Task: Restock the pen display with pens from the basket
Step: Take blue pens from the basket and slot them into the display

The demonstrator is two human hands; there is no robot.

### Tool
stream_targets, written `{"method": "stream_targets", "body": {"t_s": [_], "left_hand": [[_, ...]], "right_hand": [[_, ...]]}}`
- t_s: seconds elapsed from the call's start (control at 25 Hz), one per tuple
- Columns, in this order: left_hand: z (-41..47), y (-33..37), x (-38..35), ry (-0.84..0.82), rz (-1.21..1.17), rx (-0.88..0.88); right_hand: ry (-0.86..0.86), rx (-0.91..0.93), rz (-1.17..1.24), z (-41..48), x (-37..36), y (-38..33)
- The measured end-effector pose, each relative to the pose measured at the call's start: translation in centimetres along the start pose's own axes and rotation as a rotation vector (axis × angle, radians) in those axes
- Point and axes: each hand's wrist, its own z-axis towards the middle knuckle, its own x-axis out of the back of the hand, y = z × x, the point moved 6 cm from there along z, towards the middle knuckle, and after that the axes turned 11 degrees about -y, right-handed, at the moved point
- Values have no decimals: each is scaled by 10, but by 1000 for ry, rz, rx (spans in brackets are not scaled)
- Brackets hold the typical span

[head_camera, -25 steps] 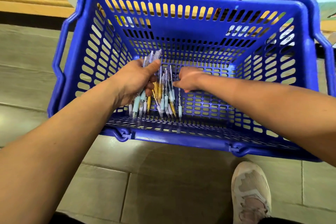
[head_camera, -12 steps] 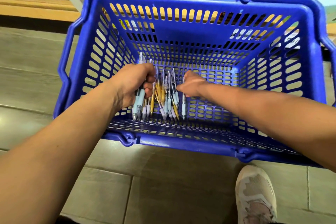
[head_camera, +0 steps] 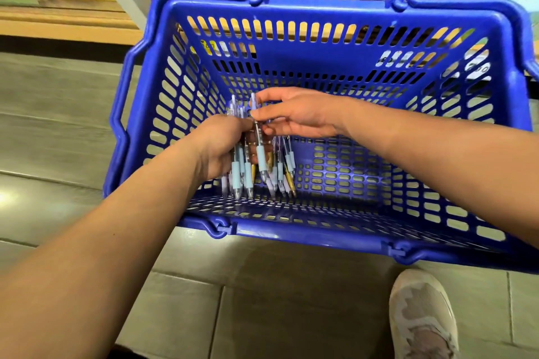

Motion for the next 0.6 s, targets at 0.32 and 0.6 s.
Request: {"method": "stream_targets", "body": {"t_s": [0.32, 0.6], "left_hand": [[-3, 5, -2, -78, -117, -21], [-4, 12, -2, -168, -106, -48]], "right_hand": [[177, -1, -460, -7, 6, -9], [373, -415, -908, -7, 43, 39]]}}
